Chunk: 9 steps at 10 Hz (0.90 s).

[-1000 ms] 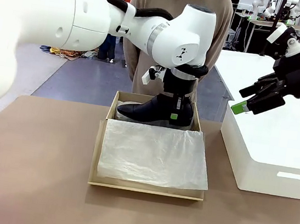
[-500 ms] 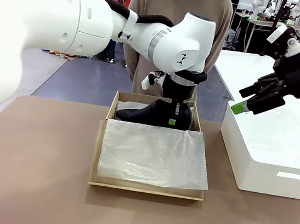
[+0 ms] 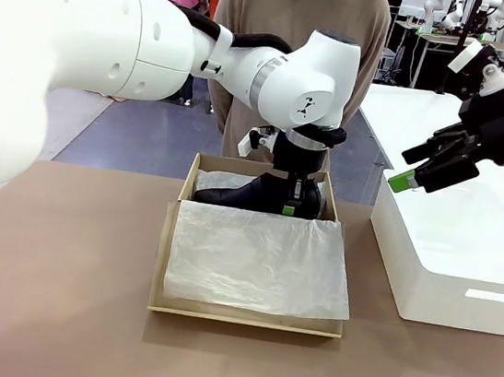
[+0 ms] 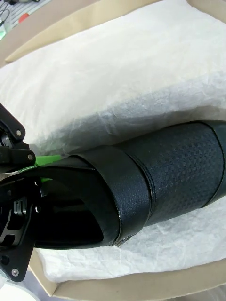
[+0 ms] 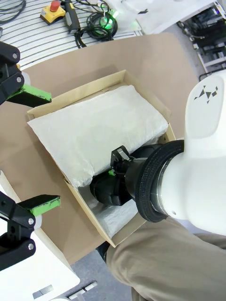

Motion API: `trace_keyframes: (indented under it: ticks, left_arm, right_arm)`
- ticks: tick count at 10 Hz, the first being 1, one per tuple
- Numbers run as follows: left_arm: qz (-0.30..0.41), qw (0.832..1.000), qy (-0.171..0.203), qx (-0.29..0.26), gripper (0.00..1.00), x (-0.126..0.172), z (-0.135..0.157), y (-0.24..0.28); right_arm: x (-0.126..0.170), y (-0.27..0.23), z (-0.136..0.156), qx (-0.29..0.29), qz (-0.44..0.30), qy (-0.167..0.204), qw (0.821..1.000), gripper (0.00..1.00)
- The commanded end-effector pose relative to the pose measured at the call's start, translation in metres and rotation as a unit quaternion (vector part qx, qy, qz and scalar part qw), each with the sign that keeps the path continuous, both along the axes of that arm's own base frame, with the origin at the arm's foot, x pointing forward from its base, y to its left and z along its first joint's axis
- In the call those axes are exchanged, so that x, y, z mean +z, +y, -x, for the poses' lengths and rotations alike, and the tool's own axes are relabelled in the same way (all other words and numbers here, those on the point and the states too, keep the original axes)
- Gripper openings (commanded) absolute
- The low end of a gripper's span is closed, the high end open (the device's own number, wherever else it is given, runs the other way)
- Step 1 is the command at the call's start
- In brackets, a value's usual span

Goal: Pack the shoes into the box.
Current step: Place the other shoe of the Shoes into the Shoes Box.

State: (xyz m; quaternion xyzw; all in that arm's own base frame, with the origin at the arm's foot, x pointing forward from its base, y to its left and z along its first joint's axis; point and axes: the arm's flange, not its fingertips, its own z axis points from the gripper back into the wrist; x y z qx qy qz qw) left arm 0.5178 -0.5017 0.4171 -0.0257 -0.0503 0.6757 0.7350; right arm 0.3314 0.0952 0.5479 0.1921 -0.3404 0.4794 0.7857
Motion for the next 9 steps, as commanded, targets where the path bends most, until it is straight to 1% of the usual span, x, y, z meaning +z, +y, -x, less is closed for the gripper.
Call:
trace_keyframes:
  ticks: [1,4,6,7,9]
  left_arm:
    - [-0.001,0.999,0.011,0.031,0.00,0.008,-0.003,-0.007]
    - [0.004,0.999,0.019,0.030,0.58,0.011,-0.003,-0.006]
    - [0.000,0.999,0.015,0.030,0.98,0.025,-0.003,-0.006]
    - [-0.002,0.999,0.007,0.032,1.00,0.038,-0.004,-0.007]
    - [-0.010,0.999,-0.007,0.037,1.00,0.061,-0.007,-0.007]
  right_arm:
    - [0.000,0.000,-0.003,0.011,-0.010,-0.006,1.000,1.00]
    - [0.000,0.000,-0.003,0.011,-0.010,-0.006,1.000,1.00]
    - [0.000,0.000,-0.003,0.011,-0.010,-0.006,1.000,1.00]
    - [0.000,0.000,-0.003,0.011,-0.010,-0.006,1.000,1.00]
    - [0.000,0.000,-0.003,0.011,-0.010,-0.006,1.000,1.00]
